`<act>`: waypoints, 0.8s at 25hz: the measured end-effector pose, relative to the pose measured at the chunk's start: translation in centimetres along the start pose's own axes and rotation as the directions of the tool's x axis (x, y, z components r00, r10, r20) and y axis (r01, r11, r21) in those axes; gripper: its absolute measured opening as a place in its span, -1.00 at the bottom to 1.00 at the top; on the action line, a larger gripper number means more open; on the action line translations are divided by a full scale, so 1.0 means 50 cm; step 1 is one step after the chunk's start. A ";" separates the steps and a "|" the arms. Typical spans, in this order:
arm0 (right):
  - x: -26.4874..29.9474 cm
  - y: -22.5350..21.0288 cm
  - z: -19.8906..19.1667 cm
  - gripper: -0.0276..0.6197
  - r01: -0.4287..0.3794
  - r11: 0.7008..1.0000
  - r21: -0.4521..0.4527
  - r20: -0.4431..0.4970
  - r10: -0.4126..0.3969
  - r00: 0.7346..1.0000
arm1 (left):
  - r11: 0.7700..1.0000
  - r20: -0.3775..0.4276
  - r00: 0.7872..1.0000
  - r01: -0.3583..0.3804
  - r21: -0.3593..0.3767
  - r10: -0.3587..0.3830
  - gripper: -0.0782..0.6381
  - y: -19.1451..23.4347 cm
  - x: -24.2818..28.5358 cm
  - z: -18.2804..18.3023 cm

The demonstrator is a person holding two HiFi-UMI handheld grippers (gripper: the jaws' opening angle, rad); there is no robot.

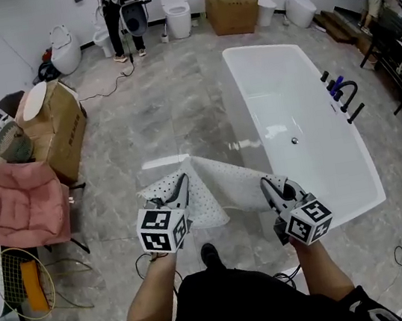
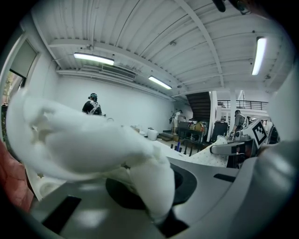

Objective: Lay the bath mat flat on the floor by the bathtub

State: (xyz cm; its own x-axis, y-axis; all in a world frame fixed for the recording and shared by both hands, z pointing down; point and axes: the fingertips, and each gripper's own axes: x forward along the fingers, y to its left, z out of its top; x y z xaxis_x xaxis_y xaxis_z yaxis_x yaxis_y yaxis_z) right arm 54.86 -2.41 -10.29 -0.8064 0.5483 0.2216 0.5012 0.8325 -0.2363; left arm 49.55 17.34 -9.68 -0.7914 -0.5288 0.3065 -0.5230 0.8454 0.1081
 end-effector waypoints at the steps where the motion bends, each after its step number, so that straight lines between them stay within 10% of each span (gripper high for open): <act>1: 0.022 -0.004 0.004 -0.85 0.001 1.000 0.001 -0.007 -0.001 1.000 | 1.000 -0.003 1.000 0.000 -0.005 0.000 -0.66 0.019 0.012 0.003; 20: 0.315 -0.042 0.039 -0.84 -0.033 0.999 0.007 -0.082 0.034 0.996 | 0.999 -0.047 0.999 -0.012 -0.032 0.010 -0.66 0.249 0.161 0.024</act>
State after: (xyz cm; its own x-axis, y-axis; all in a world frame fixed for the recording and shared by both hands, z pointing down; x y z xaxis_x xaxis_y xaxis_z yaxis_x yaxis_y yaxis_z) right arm 40.52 4.32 -8.16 -0.7603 0.5809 0.2906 0.5257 0.8131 -0.2499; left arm 36.31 23.53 -6.99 -0.7811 -0.5161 0.3514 -0.5033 0.8536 0.1348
